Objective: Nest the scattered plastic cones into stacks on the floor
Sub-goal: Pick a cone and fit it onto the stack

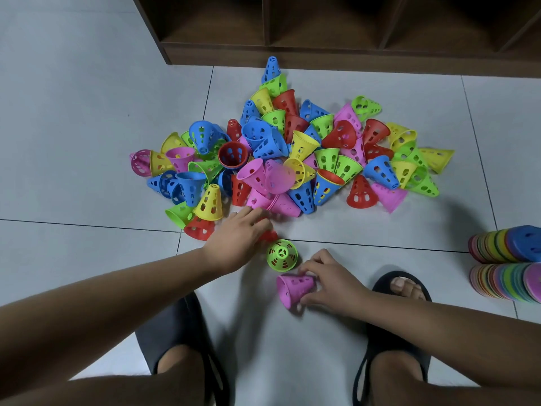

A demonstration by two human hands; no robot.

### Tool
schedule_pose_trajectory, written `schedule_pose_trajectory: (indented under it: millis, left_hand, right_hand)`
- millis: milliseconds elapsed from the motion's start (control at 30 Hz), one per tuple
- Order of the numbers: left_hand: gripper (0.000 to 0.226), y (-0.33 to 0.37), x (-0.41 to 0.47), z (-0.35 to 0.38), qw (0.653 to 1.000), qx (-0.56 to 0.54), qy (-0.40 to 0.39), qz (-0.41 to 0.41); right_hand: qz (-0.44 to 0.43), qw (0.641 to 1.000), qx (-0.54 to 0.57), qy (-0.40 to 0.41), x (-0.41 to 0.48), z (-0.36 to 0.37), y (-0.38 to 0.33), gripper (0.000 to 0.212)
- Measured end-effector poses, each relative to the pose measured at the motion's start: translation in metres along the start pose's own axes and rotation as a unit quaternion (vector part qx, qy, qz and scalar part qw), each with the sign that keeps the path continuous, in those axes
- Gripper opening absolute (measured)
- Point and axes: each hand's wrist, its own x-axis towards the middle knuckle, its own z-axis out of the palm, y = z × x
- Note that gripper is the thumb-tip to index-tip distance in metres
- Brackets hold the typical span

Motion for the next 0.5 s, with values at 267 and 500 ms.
schedule_pose_trajectory:
  millis: [267,500]
  left_hand:
    - [0.013,-0.016,-0.021,-0.004,0.996,-0.044,0.011,-0.074]
    - [0.009,-0.009,-0.029,-0.041,0.97,-0.154,0.101,-0.16]
  right_hand:
    - [-0.049,0.995,-0.088,-0.029,-0.003,0.002,0.001,0.081]
    - [-0.098,0.986,-0.131,-0.018,-0.005,0.008,0.002,0.089]
